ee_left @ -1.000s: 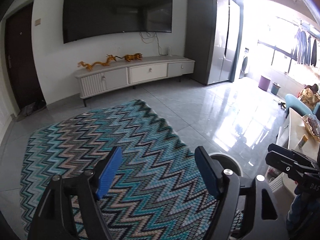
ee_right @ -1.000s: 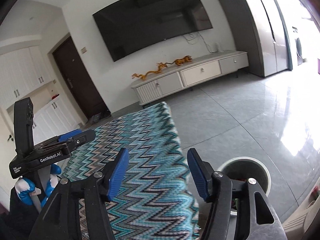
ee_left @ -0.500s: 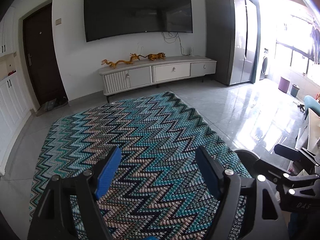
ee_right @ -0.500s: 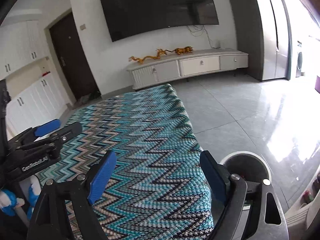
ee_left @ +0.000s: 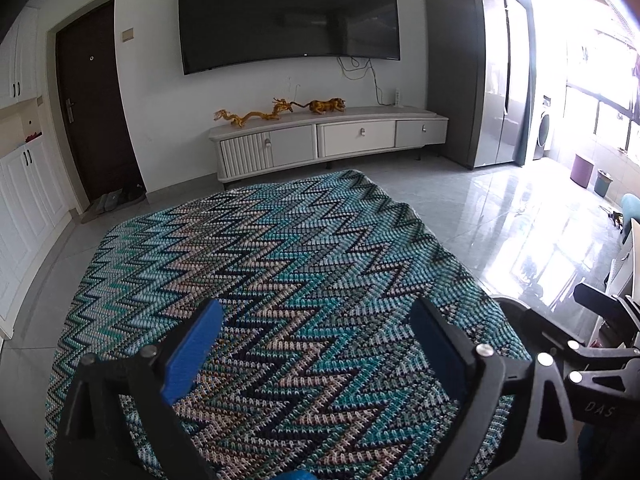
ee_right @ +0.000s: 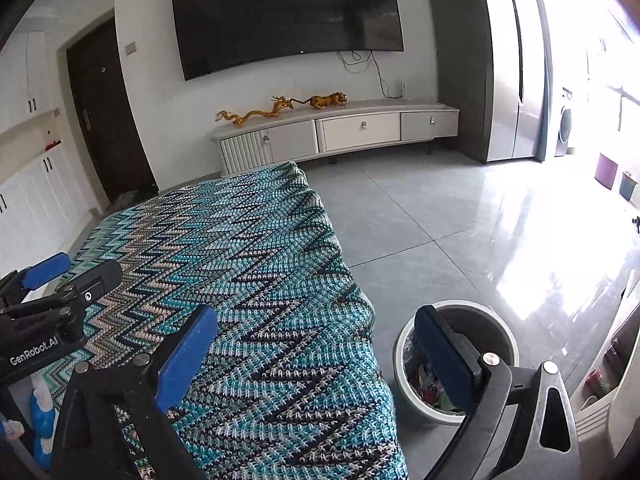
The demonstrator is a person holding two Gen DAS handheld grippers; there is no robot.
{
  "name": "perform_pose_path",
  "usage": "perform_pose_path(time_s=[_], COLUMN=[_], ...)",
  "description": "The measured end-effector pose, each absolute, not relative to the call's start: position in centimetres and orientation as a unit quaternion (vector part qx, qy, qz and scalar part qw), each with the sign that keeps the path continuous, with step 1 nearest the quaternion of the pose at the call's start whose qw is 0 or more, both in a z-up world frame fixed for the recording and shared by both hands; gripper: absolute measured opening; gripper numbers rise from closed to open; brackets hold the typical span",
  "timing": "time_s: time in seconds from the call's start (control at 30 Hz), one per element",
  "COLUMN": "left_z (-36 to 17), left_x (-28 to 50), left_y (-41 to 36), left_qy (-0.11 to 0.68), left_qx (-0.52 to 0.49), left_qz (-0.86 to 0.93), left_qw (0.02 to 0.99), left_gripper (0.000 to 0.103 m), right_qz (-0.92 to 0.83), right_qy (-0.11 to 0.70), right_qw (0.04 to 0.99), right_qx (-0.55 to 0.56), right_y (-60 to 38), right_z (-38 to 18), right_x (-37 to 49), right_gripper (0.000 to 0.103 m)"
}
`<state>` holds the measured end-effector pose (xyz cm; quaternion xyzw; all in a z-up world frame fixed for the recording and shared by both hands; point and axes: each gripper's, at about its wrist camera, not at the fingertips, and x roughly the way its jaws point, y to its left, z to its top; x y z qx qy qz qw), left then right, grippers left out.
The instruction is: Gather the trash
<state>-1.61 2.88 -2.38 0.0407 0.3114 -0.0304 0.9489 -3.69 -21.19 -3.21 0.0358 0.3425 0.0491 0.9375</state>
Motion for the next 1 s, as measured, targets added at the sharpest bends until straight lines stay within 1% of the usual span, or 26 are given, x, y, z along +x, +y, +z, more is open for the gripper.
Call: perform_pose_path(time_s=[0.07,0.37,1.0], left_z=[-2.43,-2.85,-2.88], left_x=[-1.61,-1.64,-2.0], left_y=[2.96,3.13,3.47], left_qy=[0.31,0.308,0.298], left_qx=[0.041,0.04,0.049], left_qz=[-0.029,-0.027,-0.02], left_qw=[0.95,0.95,0.953], left_gripper=[0.099,0.103,0.103], right_qz=[0.047,0.036,0.024], right_qy=[0.34,0.326,0.323], right_qw=[0.939,0.945,0.946], right_qx=[0.03,0.011,0.01], right_y=[-21.01,-20.35,-20.48], right_z=[-3.26,-3.05,-3.03], right_x=[-3.71,-3.97,-3.99], right_gripper=[0.1,0.1,0.1])
